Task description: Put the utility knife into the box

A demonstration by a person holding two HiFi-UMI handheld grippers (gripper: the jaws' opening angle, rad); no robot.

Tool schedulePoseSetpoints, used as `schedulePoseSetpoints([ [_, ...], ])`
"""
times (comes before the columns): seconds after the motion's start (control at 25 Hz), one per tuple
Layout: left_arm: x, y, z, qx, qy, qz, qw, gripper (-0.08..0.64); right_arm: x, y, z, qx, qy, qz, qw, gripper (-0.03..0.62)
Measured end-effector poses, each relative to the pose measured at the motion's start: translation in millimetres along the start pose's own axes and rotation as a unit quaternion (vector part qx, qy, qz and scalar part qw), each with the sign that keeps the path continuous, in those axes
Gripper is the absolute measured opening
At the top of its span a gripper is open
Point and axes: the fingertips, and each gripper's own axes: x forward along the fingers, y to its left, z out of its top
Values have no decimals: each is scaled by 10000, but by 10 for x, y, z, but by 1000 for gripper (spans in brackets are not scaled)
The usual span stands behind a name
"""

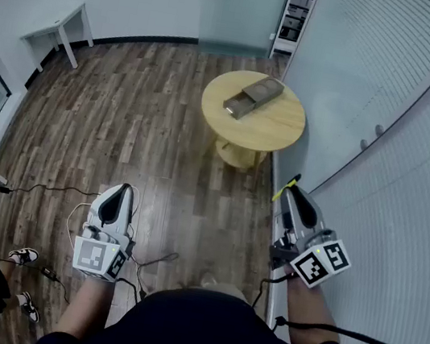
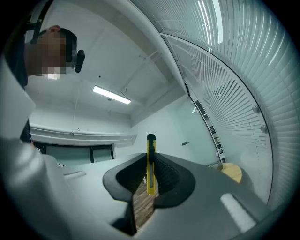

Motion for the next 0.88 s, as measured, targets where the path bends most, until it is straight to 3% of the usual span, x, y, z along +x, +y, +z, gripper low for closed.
schedulePoseSetpoints([
  [0.44,129,-164,-82,53,99,-82,9999,3,4,-82,-15,15,44,154,9999,57],
  [0.64,315,-282,11,172,4,-114,9998,3,-34,-195,132,299,-270,303,9987,57],
  [0.88,668,-454,-39,427,-33,-100,9990,3,30,-441,132,183,-224,578,9979,57],
])
